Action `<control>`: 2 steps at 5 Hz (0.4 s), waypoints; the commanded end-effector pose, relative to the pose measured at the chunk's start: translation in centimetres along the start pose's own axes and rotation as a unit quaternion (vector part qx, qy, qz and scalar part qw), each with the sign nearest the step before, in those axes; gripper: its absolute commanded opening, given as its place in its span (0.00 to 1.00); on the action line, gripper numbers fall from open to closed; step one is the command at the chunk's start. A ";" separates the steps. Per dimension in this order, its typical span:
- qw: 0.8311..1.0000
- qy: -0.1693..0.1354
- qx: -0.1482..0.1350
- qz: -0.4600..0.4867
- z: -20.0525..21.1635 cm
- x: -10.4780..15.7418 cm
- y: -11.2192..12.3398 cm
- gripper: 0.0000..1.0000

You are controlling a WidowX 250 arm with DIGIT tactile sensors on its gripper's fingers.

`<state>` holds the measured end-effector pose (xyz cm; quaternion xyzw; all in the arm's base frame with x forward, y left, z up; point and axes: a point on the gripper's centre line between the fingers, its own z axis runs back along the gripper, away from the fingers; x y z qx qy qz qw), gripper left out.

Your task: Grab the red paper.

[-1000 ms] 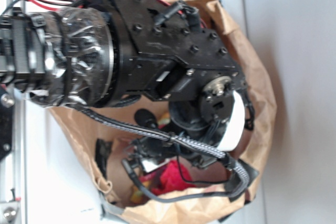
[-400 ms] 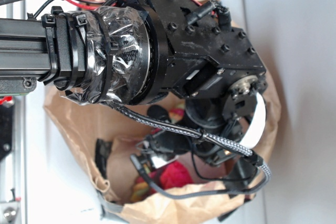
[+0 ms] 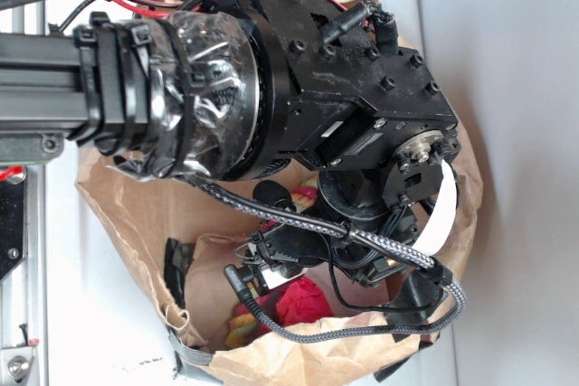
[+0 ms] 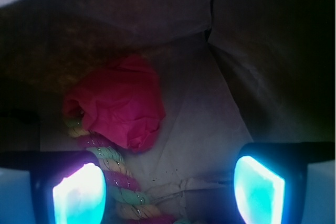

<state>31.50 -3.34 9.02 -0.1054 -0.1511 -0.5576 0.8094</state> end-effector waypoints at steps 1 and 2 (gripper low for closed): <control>1.000 -0.010 0.027 -0.012 1.5 1.8 0.1 1.00; 0.999 -0.006 0.024 -0.046 1.1 3.4 -1.2 1.00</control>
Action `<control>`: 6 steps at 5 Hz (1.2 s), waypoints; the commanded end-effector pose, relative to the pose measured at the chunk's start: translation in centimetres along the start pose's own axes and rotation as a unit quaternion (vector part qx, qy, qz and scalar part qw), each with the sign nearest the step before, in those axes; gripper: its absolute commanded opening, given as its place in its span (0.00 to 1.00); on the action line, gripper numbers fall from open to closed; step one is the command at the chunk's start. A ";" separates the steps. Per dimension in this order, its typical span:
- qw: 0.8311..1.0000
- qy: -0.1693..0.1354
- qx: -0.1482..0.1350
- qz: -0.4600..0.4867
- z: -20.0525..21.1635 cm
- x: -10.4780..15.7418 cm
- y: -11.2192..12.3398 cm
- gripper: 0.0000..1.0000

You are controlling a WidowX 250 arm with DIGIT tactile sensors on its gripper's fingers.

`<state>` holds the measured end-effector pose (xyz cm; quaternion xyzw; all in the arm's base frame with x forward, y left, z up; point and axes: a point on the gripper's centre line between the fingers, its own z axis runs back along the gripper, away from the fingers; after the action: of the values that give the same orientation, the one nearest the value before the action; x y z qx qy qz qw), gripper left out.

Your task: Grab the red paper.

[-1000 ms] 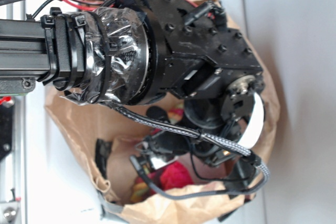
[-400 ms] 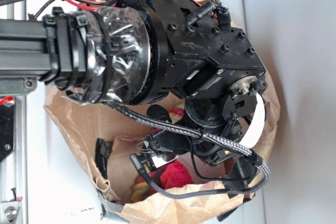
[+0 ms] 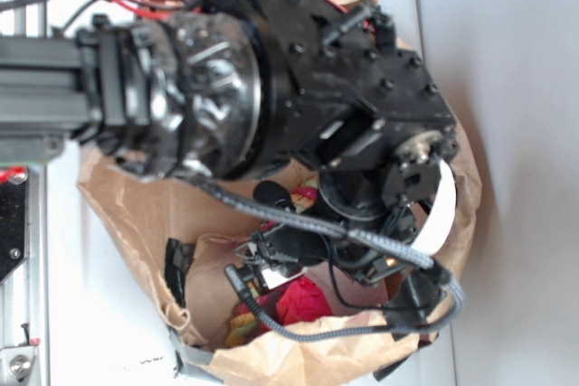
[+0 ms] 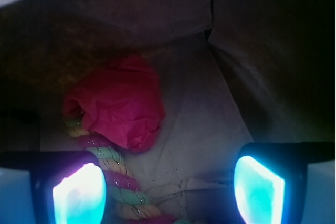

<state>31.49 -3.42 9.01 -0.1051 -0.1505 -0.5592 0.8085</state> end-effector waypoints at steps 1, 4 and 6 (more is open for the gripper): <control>0.998 -0.005 0.021 -0.056 1.0 4.3 -1.9 1.00; 0.995 0.002 -0.001 -0.095 0.5 5.5 -4.5 1.00; 0.993 -0.011 -0.017 -0.114 -0.7 5.1 -5.5 1.00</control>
<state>28.78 -8.09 8.21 -0.1211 -0.1380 -0.6264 0.7575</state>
